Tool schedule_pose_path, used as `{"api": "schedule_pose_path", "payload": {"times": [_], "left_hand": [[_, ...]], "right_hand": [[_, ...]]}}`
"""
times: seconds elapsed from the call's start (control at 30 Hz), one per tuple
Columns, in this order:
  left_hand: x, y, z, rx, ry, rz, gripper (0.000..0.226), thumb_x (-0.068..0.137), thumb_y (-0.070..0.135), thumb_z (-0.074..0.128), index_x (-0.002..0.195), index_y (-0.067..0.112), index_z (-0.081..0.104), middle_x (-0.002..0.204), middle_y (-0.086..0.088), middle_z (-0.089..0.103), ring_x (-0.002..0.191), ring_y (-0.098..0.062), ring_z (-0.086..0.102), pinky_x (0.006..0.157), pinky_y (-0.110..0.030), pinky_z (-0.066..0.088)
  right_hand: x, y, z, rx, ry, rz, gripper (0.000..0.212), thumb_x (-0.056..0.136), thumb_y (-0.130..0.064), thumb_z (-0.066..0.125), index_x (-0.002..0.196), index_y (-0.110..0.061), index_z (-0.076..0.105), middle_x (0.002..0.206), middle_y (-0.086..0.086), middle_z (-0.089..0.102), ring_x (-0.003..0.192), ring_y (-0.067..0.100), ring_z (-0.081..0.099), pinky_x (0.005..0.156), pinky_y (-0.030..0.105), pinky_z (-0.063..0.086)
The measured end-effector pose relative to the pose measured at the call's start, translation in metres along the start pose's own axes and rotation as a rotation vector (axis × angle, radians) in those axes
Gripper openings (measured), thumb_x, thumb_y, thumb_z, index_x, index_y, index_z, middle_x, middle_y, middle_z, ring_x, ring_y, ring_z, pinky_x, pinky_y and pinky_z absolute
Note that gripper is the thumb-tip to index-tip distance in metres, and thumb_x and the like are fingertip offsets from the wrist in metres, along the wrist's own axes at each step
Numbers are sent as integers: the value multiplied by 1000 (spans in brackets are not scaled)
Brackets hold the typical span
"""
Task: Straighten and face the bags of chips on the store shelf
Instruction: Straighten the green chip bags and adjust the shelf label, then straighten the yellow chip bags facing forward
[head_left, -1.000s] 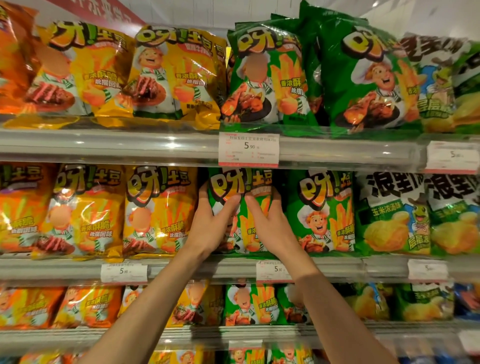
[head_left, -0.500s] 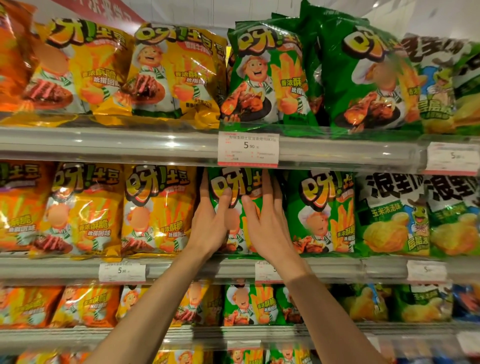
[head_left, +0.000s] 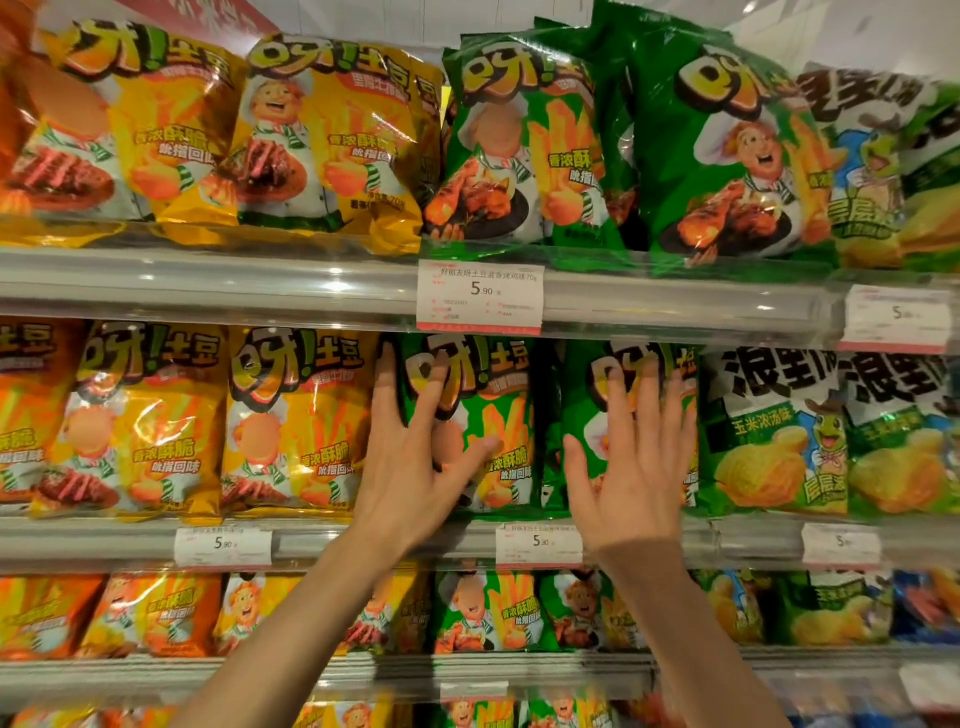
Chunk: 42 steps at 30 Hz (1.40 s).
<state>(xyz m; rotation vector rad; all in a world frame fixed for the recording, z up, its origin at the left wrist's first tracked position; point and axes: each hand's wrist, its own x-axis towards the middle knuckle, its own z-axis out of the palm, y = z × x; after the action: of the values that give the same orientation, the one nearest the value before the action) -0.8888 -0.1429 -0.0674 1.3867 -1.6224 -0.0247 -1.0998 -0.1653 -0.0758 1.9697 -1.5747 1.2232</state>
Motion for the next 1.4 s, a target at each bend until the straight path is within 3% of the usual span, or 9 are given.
{"api": "schedule_pose_path", "payload": {"times": [0.13, 0.47, 0.6, 0.77, 0.87, 0.97, 1.1, 1.27, 1.4], "left_hand": [[6, -1, 13, 122, -6, 8, 90, 83, 78, 53, 154, 51, 6, 163, 4, -23, 154, -25, -7, 119, -45, 19], [10, 0, 7, 179, -66, 40, 92, 85, 77, 50, 158, 42, 6, 166, -3, -11, 154, -23, -7, 121, -44, 12], [11, -6, -17, 13, -116, 49, 79, 89, 70, 49, 154, 32, 27, 166, -5, 9, 153, -19, 6, 122, -43, 20], [-6, -14, -58, -163, -184, 43, 63, 94, 53, 55, 149, 28, 38, 150, 6, 45, 138, -8, 41, 114, -34, 36], [-27, -26, -78, -297, -239, -40, 51, 93, 49, 59, 140, 34, 46, 125, 16, 64, 116, -2, 60, 100, -39, 51], [-51, -37, -97, -393, -216, -143, 41, 96, 36, 62, 136, 33, 50, 108, 14, 69, 103, -5, 66, 92, -38, 55], [-74, -47, -113, -457, -140, -261, 31, 98, 34, 61, 128, 35, 55, 103, 10, 71, 102, -7, 67, 93, -38, 53], [-93, -62, -131, -446, 15, -352, 32, 95, 42, 64, 126, 37, 57, 108, 5, 73, 105, -13, 68, 96, -48, 53], [-96, -71, -145, -437, 70, -381, 32, 96, 32, 61, 128, 34, 55, 101, 5, 73, 96, -13, 70, 91, -47, 54]], "right_hand": [[8, 9, 10, -159, -114, 32, 83, 99, -56, 31, 159, -12, -4, 166, 10, -12, 153, 33, -10, 122, 59, 5], [12, 8, 0, -126, -186, 6, 82, 99, -56, 36, 160, -16, -3, 167, 7, -10, 153, 30, -12, 123, 55, 0], [13, 3, -28, -54, -193, 52, 62, 99, -45, 43, 152, -16, 34, 164, 11, 21, 152, 32, 12, 123, 53, 15], [-18, -33, -45, 160, -48, 80, 31, 97, -29, 56, 122, -12, 63, 119, 3, 65, 107, 18, 61, 98, 23, 44], [-42, -54, -46, 189, -175, 22, 28, 102, -34, 41, 108, -16, 61, 85, -9, 70, 66, 10, 62, 62, 12, 45], [-68, -63, -36, 405, -441, 159, 17, 99, -40, 45, 96, -29, 58, 51, -20, 53, 47, 3, 50, 49, 13, 33], [-87, -72, -22, 544, -451, 224, 8, 99, -30, 56, 98, -28, 63, 57, -12, 55, 47, 6, 46, 48, 14, 32], [-86, -86, -16, 638, -544, 299, 13, 98, -32, 54, 106, -33, 64, 69, -27, 65, 68, -6, 62, 58, 11, 41], [-81, -99, -15, 663, -500, 273, 18, 96, -33, 56, 104, -25, 70, 91, -13, 72, 71, -5, 64, 60, 11, 44]]}}
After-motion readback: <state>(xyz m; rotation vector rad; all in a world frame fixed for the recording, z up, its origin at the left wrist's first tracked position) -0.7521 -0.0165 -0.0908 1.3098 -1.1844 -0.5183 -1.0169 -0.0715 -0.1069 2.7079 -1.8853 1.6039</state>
